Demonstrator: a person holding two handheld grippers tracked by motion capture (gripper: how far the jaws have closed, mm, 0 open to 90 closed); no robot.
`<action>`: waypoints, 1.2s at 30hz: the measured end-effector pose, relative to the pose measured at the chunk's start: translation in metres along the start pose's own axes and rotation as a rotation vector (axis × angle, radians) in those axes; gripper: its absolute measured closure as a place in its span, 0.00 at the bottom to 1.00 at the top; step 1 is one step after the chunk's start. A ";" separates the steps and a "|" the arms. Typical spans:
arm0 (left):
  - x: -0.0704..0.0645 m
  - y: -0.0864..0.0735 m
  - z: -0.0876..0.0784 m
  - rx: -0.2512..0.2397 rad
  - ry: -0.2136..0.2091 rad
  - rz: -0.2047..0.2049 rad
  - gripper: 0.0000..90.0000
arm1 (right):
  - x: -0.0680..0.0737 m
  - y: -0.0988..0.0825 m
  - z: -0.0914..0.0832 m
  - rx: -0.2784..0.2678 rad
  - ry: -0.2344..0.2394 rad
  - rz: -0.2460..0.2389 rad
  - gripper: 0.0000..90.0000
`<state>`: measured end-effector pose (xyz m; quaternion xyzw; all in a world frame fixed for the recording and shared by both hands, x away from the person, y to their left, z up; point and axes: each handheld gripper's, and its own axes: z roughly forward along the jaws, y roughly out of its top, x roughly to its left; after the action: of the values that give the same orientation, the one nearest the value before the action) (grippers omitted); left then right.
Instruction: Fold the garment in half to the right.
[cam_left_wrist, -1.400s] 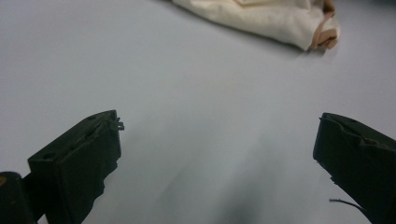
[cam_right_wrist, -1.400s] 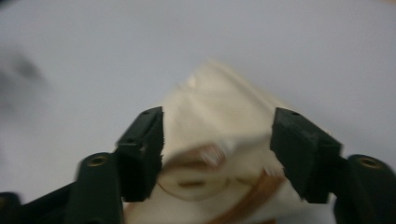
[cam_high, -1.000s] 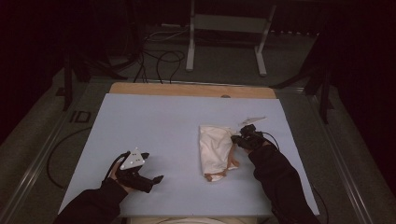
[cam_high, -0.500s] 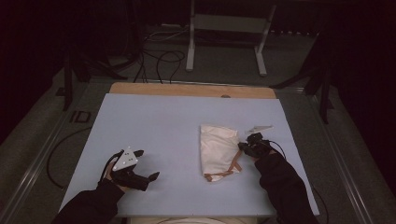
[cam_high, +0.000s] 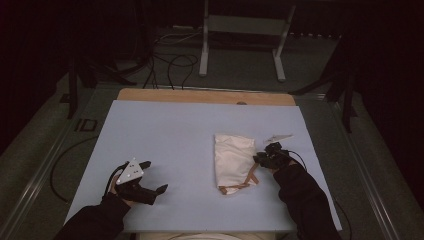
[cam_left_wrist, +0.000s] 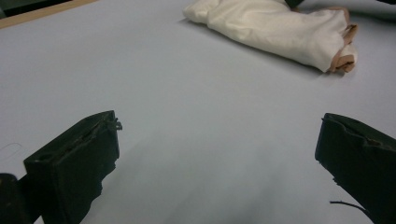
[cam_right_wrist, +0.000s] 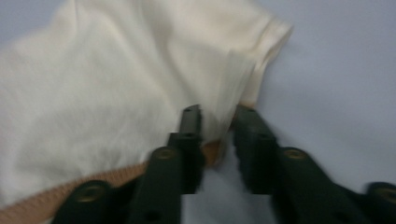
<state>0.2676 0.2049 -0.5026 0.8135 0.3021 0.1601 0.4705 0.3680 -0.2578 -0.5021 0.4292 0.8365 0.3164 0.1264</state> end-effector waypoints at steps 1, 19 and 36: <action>0.000 -0.001 -0.001 -0.001 0.001 -0.003 0.00 | -0.002 0.004 -0.003 -0.013 0.004 0.005 0.68; 0.002 -0.009 0.003 0.003 0.004 0.006 0.00 | -0.027 0.052 0.032 -0.079 0.068 0.025 0.42; 0.003 -0.009 0.003 -0.006 0.002 -0.001 0.00 | -0.024 0.049 0.042 -0.041 -0.044 -0.086 0.99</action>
<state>0.2685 0.2081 -0.5118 0.8117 0.3024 0.1617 0.4727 0.4344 -0.2384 -0.5051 0.3971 0.8445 0.3182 0.1669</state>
